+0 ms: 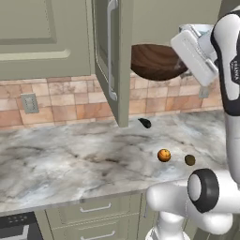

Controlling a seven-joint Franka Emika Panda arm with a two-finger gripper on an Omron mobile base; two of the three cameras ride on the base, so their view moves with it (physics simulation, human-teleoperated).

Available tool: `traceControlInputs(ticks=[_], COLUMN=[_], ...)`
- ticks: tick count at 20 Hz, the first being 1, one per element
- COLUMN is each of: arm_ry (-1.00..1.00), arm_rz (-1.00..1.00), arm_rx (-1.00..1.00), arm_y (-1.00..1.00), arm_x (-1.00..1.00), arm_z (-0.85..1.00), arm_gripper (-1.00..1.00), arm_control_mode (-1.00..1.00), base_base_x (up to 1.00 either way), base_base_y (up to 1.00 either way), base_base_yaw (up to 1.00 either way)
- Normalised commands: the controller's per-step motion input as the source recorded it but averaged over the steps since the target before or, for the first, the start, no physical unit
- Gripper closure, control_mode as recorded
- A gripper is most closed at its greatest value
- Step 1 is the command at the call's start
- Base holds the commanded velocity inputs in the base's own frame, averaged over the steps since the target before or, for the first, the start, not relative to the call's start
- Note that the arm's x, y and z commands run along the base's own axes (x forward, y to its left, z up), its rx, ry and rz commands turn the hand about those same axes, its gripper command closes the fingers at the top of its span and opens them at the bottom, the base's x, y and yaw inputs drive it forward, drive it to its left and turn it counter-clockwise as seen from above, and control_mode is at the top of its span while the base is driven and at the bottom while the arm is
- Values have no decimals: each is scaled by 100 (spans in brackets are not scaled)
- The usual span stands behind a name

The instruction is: Pick both bowls and place them on the counter. Then place the kiwi in one bowl and place the orange in the other bowl.

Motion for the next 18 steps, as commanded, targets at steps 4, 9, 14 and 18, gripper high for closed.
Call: traceControlInputs(ticks=[4, 9, 14, 18], arm_ry=[12, 26, 15, 1], arm_rz=[0, -5, -5, -8], arm_rx=[-6, -10, -4, 8], arm_y=[-16, -3, 18, 21], arm_x=[-87, -73, -18, 17], arm_z=[-41, -78, -94, -94], arm_gripper=[100, 100, 100, 100], arm_control_mode=[-100, -100, -100, -100], base_base_x=[0, 0, 0, 0], base_base_y=[0, 0, 0, 0], base_base_yaw=[0, 0, 0, 0])
